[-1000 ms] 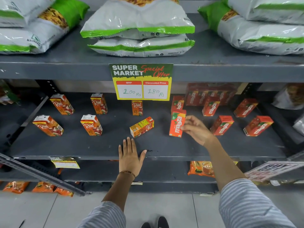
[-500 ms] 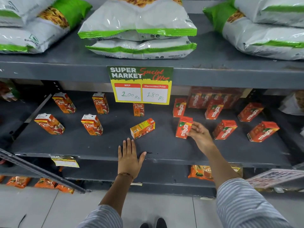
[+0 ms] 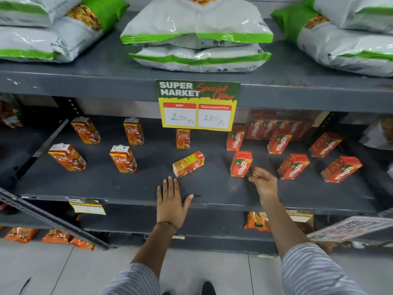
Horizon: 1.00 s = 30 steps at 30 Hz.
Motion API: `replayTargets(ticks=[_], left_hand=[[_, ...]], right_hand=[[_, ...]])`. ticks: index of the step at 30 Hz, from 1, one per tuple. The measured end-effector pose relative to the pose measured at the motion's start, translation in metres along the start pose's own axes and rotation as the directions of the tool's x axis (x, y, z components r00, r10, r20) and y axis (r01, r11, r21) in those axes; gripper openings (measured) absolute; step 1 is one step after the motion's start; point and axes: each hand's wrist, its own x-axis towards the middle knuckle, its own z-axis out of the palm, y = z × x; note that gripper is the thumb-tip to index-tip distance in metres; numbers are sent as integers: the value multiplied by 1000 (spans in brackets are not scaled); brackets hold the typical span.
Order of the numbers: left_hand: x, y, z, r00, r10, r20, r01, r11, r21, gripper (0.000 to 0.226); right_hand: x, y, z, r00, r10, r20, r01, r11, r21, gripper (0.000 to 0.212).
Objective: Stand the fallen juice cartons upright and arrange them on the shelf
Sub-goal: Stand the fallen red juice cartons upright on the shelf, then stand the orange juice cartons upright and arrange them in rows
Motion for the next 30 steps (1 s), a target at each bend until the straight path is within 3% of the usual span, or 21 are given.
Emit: replayTargets(ticks=[4, 9, 15, 20, 25, 30], left_hand=[[-2, -14, -3, 999, 31, 15, -31, 999, 7, 109], [3, -68, -19, 993, 112, 29, -113, 993, 30, 108], [15, -117, -29, 968, 235, 88, -237, 972, 8, 73], [15, -130, -26, 959, 272, 78, -274, 962, 15, 74], [15, -133, -23, 952, 299, 60, -300, 954, 2, 74], [15, -135, -20, 955, 296, 36, -296, 955, 5, 74]], right_hand=[[-23, 3, 13, 966, -19, -257, -6, 995, -95, 23], [-70, 7, 52, 897, 7, -443, -84, 985, -154, 21], [-123, -2, 142, 937, 72, -342, -162, 956, -243, 41], [-133, -21, 196, 978, 28, -208, -109, 915, -388, 56], [-121, -31, 218, 986, 37, -161, -117, 846, -520, 79], [-110, -29, 219, 990, 4, -140, -90, 783, -616, 64]])
